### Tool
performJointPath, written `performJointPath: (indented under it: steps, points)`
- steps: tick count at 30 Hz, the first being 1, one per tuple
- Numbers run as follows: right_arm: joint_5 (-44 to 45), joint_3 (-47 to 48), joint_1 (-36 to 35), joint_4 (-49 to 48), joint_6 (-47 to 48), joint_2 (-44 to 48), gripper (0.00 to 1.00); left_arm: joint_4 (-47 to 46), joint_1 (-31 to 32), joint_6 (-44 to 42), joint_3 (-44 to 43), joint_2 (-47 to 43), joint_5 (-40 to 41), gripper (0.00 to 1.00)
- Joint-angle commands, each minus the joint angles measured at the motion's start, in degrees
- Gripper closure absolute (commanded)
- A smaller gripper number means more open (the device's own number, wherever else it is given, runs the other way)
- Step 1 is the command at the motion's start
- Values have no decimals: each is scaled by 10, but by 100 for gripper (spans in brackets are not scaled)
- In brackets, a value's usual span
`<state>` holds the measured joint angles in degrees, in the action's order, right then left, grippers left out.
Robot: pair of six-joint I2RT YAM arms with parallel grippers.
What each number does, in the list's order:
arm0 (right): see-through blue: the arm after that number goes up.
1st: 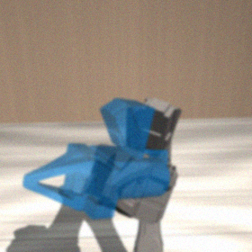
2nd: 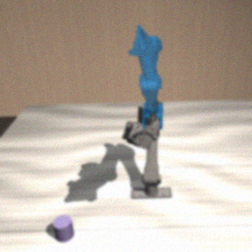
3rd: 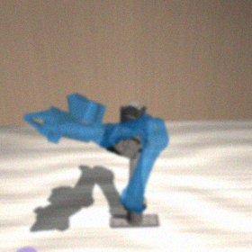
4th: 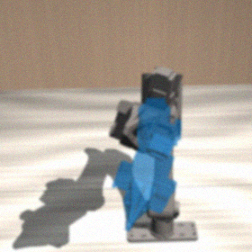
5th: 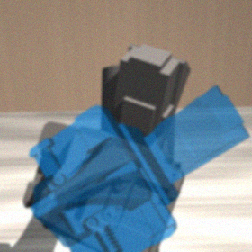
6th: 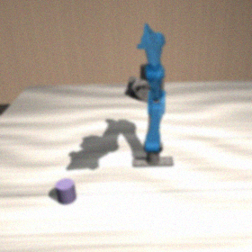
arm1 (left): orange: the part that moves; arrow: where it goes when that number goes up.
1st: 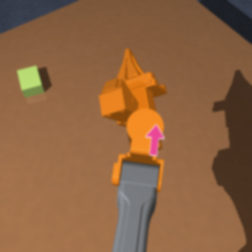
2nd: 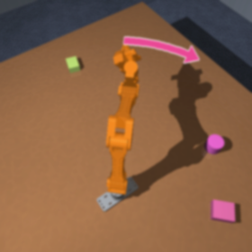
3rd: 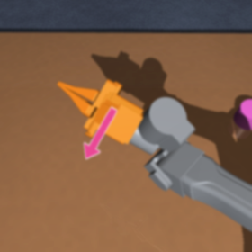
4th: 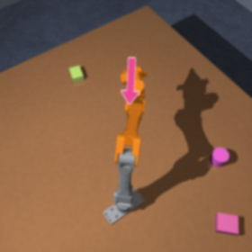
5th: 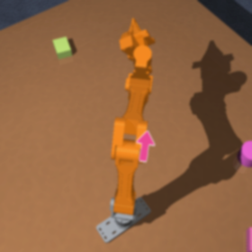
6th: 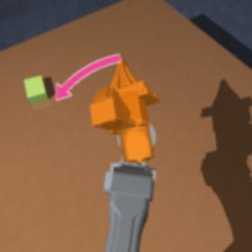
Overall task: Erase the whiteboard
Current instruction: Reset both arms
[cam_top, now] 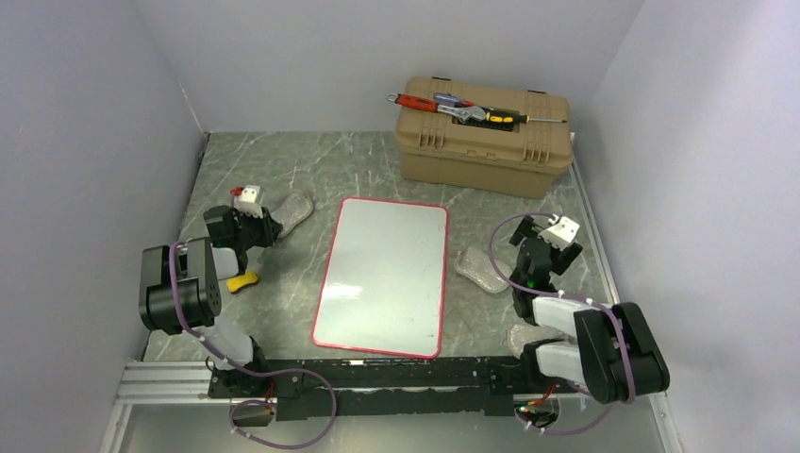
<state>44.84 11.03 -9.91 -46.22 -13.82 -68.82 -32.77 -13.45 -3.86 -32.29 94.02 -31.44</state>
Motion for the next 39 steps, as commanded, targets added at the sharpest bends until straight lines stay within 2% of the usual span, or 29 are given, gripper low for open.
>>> performJointPath:
  steps: [1,2,3,5,6,7,8,9,10,11,12,13,14,16,18,20,23,26,39]
  points:
    - [-53,-17,12,-172,79,-45,0,-68,-2,28,14,-9,8,72]
    - [-66,-9,18,-184,86,-54,0,-44,-1,28,-2,-2,11,71]
    - [-80,6,24,-152,76,-64,0,-16,-1,22,-17,0,16,71]
    - [-104,5,29,-185,86,-110,0,-31,-1,19,-1,-9,15,68]
    - [-124,-1,29,-231,111,-129,0,-68,-1,14,27,-19,11,65]
    - [-158,3,28,-226,123,-130,0,-107,2,9,56,-29,9,60]
    - [-181,3,31,-208,115,-131,0,-156,4,7,91,-32,26,49]
    - [-180,-11,35,-238,109,-151,0,-236,4,25,125,-15,28,43]
    - [-178,-25,36,-318,127,-177,0,-326,3,45,142,5,32,39]
    - [-178,-21,33,-320,132,-169,0,-314,3,48,131,2,30,32]
    - [-186,-1,34,-240,115,-153,0,-236,3,27,104,-14,30,18]
    - [-194,18,43,-211,112,-163,0,-135,3,16,68,-17,30,6]
    - [-200,28,49,-210,113,-173,0,-146,4,12,63,-11,23,4]
    - [-245,38,80,-158,83,-156,0,-227,3,22,92,3,11,6]
    - [-251,31,87,-181,91,-162,0,-199,1,17,85,-1,2,1]
    - [-251,30,87,-169,85,-155,0,-157,2,4,73,-11,-1,1]
    - [-249,27,87,-180,89,-155,0,-207,2,16,84,1,-4,1]
    - [-249,27,87,-178,88,-155,0,-176,2,6,76,-6,-5,1]
    - [-249,28,87,-176,88,-154,0,-203,2,10,83,2,-5,1]
